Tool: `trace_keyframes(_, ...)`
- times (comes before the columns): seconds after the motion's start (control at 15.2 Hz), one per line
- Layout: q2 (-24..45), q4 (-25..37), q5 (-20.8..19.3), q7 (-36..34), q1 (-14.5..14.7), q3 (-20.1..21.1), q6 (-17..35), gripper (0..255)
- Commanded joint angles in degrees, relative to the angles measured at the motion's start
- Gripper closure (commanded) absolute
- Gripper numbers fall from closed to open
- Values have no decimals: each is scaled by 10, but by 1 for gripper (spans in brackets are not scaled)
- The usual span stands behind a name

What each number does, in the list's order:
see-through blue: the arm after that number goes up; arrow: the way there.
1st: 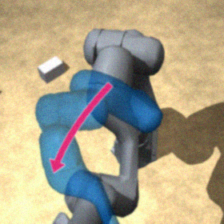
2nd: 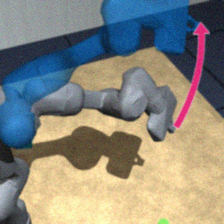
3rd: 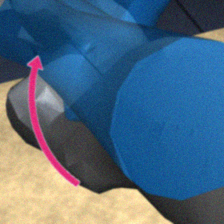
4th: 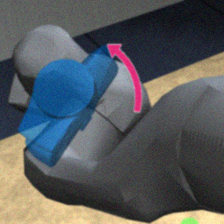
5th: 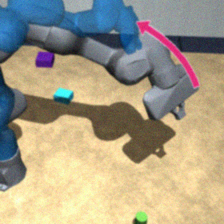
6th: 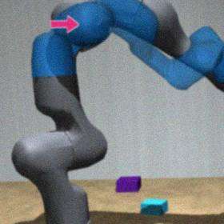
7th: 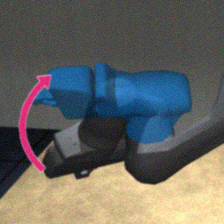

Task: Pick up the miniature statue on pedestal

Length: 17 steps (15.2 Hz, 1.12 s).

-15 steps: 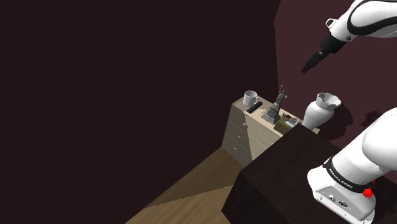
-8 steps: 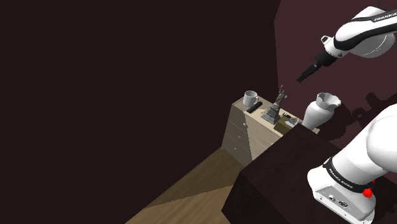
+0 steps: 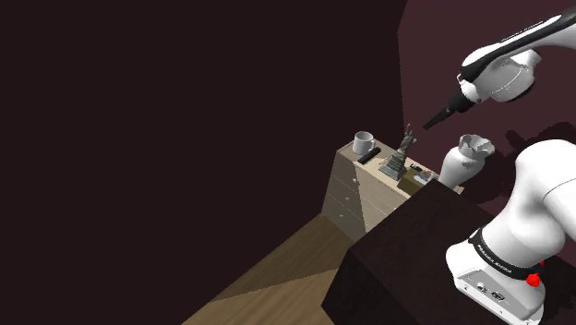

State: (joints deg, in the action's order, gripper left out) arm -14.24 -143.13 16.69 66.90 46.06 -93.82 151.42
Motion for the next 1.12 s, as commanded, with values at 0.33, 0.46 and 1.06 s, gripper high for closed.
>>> trace_keyframes(0.33, -175, 109, -117, -10, 289, -325, 59, 0)
trace_keyframes(0.46, -225, 147, -136, -4, 321, -363, 64, 0)
trace_keyframes(1.06, -339, 230, -166, 19, 382, -430, 84, 0)
